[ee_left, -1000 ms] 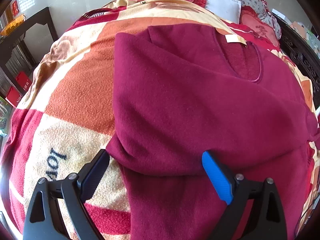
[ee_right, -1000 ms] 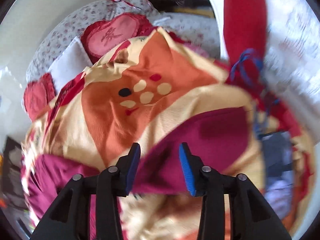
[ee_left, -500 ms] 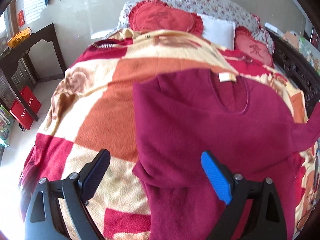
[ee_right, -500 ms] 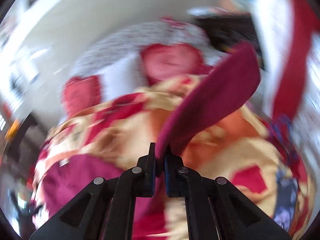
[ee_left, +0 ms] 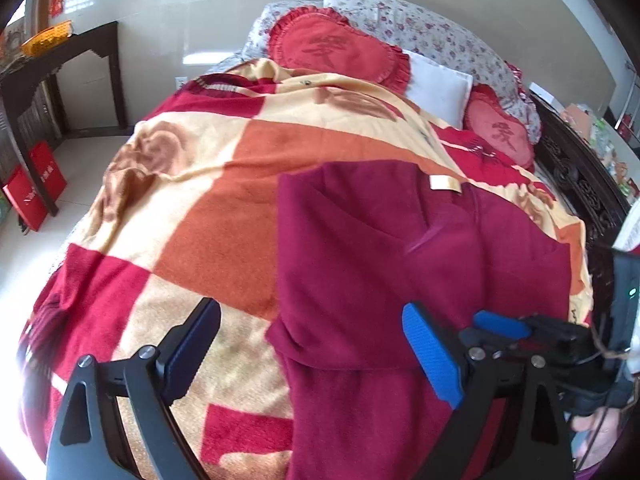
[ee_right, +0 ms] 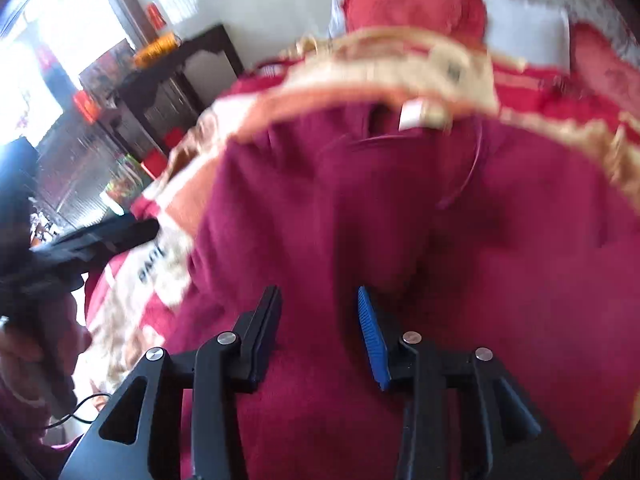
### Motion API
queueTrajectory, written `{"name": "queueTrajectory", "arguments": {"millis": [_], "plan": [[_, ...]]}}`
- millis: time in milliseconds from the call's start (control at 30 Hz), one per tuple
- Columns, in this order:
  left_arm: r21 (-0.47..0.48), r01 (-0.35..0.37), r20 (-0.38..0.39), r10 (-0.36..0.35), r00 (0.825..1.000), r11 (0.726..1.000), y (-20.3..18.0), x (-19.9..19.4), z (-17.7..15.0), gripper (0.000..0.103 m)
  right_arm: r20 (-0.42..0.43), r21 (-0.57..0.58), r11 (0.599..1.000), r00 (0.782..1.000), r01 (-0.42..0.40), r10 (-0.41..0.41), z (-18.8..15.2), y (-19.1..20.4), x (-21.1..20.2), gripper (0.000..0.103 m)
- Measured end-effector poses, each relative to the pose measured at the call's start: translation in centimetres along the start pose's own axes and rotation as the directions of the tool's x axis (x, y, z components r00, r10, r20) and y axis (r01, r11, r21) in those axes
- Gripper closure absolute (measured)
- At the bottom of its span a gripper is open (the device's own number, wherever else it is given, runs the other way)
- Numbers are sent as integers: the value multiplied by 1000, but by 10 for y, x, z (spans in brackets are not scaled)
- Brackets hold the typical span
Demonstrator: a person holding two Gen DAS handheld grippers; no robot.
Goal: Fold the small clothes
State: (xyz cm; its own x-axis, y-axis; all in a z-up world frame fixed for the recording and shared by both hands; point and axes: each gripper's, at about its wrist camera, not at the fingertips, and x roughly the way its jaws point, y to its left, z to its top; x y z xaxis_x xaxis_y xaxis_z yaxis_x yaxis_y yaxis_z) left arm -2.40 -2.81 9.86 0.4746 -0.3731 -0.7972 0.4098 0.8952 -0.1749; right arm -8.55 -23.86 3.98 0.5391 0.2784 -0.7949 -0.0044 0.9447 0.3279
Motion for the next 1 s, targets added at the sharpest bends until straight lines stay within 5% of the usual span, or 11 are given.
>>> {"name": "queueTrajectory", "arguments": {"millis": [100, 267, 433, 567, 600, 633, 700, 833, 933, 1000], "plan": [[48, 30, 6, -30, 1000, 998, -10, 2, -2, 8, 13, 28, 999, 999, -35, 35, -14, -8, -8, 80], [64, 80, -29, -79, 996, 995, -30, 23, 1, 8, 58, 54, 998, 998, 30, -33, -23, -27, -46, 78], [115, 113, 35, -117, 992, 987, -49, 37, 11, 7, 122, 133, 990, 991, 47, -63, -42, -60, -98, 75], [152, 128, -44, -122, 992, 980, -67, 67, 20, 8, 151, 215, 976, 985, 44, -78, -56, -86, -119, 75], [157, 147, -67, -138, 988, 977, -72, 72, 20, 17, 159, 222, 974, 984, 47, -83, -57, -88, -122, 75], [167, 177, -100, -162, 982, 970, -78, 77, 21, 47, 172, 231, 971, 980, 58, -99, -58, -93, -127, 75], [197, 192, -168, -160, 973, 961, -87, 82, 24, 85, 198, 248, 965, 971, 82, -134, -58, -99, -135, 75], [135, 250, -105, -237, 966, 959, -72, 49, 36, 92, 223, 314, 944, 959, 101, -177, -54, -120, -149, 75], [81, 163, -15, -162, 987, 983, -43, 25, 42, 93, 228, 343, 930, 948, 134, -221, -52, -132, -153, 74], [62, 141, -41, -139, 989, 988, -30, 29, 41, 92, 220, 362, 918, 942, 162, -254, -49, -141, -149, 70]]}}
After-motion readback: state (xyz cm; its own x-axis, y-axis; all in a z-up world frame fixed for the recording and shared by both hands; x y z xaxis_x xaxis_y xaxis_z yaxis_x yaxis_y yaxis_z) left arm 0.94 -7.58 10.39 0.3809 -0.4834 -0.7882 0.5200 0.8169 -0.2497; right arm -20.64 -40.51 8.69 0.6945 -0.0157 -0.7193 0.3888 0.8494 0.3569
